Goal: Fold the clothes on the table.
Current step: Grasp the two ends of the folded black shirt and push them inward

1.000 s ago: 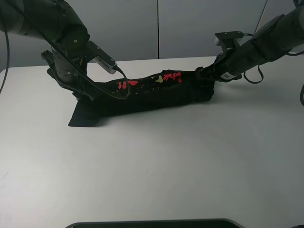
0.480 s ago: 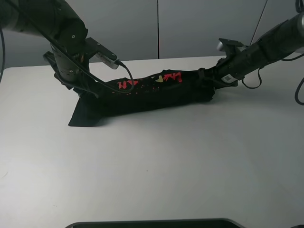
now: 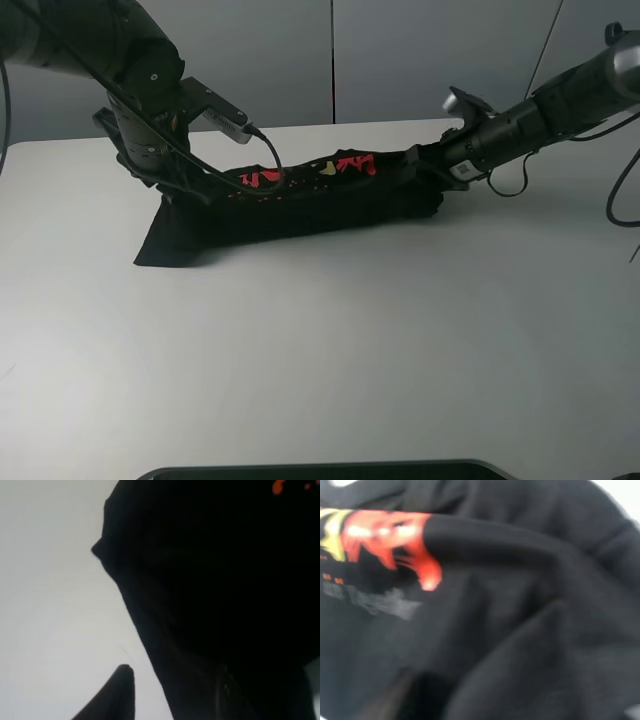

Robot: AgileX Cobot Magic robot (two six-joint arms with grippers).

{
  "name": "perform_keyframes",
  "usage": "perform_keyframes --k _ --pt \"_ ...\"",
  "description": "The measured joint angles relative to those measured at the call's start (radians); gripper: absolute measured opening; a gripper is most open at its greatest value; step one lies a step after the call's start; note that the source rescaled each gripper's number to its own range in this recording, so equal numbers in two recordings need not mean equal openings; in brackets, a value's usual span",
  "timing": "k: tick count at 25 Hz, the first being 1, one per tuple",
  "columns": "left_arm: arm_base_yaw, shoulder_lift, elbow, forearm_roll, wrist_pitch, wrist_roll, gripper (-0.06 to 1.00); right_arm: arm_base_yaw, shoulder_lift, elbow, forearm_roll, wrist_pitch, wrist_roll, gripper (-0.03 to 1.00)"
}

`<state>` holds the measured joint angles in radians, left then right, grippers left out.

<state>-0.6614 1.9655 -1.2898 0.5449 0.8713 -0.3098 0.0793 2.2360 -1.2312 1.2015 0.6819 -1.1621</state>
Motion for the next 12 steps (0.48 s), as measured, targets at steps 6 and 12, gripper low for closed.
perform_keyframes --k 6,12 --pt "0.0 -0.036 0.0 0.0 -0.009 0.0 0.5 -0.023 0.012 0.006 -0.026 0.028 0.041 0.07" --pt "0.0 -0.11 0.0 0.0 -0.014 0.0 0.5 -0.122 -0.06 0.012 -0.275 0.018 0.208 0.07"
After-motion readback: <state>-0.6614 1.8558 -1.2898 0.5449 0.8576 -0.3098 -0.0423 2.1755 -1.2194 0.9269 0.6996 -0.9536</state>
